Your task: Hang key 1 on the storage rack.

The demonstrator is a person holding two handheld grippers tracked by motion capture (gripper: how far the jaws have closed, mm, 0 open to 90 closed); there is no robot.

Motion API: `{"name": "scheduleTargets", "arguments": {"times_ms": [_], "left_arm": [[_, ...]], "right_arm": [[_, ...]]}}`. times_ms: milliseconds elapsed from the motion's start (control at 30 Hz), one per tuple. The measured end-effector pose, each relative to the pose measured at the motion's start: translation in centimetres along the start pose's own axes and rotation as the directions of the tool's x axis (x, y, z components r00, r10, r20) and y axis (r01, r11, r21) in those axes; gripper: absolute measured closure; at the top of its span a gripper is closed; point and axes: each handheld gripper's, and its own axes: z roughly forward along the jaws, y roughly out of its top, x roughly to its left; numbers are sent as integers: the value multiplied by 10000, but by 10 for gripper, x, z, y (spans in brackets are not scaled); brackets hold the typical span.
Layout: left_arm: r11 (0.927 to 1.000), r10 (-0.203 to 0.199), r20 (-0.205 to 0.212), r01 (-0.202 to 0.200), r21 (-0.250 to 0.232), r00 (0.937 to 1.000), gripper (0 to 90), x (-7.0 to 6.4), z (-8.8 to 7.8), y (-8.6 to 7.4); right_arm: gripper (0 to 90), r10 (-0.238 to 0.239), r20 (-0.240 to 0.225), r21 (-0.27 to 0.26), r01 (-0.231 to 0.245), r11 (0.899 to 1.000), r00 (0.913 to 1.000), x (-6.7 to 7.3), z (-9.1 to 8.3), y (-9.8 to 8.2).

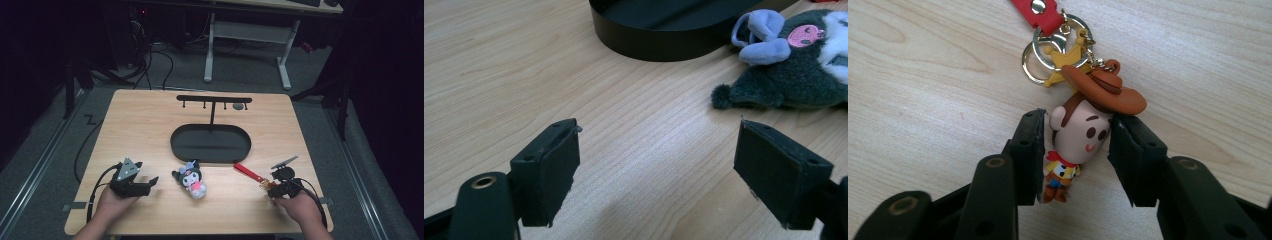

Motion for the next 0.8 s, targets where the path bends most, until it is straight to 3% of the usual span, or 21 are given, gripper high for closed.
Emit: {"name": "scheduleTargets", "arguments": {"times_ms": [300, 800], "left_arm": [[10000, 16, -6, -16, 38, 10000, 189, 0, 0, 0], [9999, -75, 193, 77, -141, 9998, 192, 3, 0, -1]], "right_arm": [[617, -125, 146, 204, 122, 9997, 9998, 1, 10, 3], [625, -414, 129, 594, 405, 9974, 9991, 2, 10, 10]]}}
